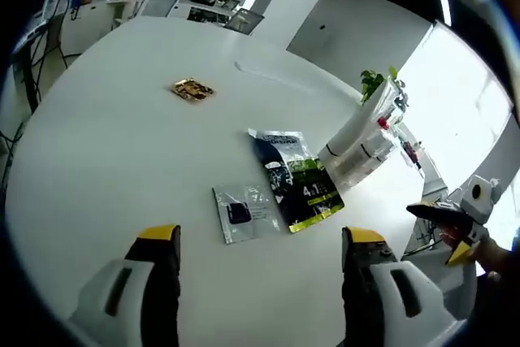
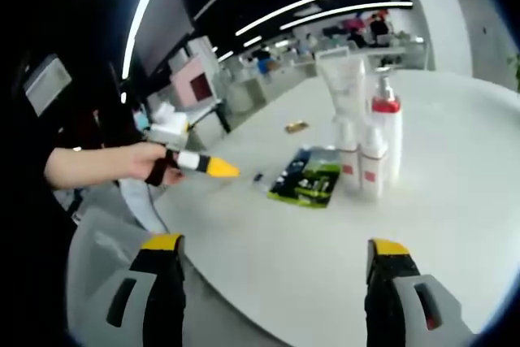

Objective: Arrange the skincare products in the storage area until every visible bottle or jar stands upright without overlapping.

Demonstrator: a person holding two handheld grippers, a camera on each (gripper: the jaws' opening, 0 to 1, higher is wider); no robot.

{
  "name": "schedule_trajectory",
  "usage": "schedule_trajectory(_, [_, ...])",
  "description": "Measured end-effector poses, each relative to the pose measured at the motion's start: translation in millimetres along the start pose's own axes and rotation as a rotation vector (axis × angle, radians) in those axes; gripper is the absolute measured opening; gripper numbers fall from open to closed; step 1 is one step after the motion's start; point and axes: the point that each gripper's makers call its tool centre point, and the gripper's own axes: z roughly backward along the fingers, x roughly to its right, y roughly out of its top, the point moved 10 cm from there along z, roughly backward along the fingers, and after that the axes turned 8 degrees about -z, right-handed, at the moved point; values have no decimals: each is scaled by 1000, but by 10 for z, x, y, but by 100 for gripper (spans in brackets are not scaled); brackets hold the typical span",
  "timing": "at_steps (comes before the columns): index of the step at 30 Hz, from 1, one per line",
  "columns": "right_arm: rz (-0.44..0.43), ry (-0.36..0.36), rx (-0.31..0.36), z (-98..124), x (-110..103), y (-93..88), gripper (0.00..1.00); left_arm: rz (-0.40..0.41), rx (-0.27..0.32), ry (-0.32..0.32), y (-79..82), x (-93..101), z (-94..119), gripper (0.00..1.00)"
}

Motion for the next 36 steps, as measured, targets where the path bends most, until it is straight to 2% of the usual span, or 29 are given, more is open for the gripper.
schedule_trajectory(7, [20, -3, -7, -5, -7, 2, 95, -82, -6, -14, -24, 122, 190, 89])
schedule_trajectory(13, [30, -14, -47, -48, -3, -43, 94, -173, 28, -33, -3, 249, 391, 94])
schedule_trajectory(18, [27, 14, -43, -48, -38, -41, 94, -228, 37, 14, -36, 317, 541, 99])
schedule_trajectory(22, [20, 29, -28, -35, -52, -30, 94, -247, 44, 18, -134, 466, 663, 99])
schedule_trajectory(23, [12, 31, -25, -32, -48, -30, 94, -251, 43, 18, -155, 452, 664, 99])
schedule_trajectory(30, [-19, 18, 5, 1, -16, -14, 94, -345, 63, 76, -301, 650, 906, 99])
schedule_trajectory(34, [-15, 19, 7, -1, -21, -13, 94, -361, 75, 110, -386, 677, 960, 99])
schedule_trajectory(36, [-7, 17, -2, -10, -22, -20, 94, -364, 61, 134, -427, 665, 950, 99])
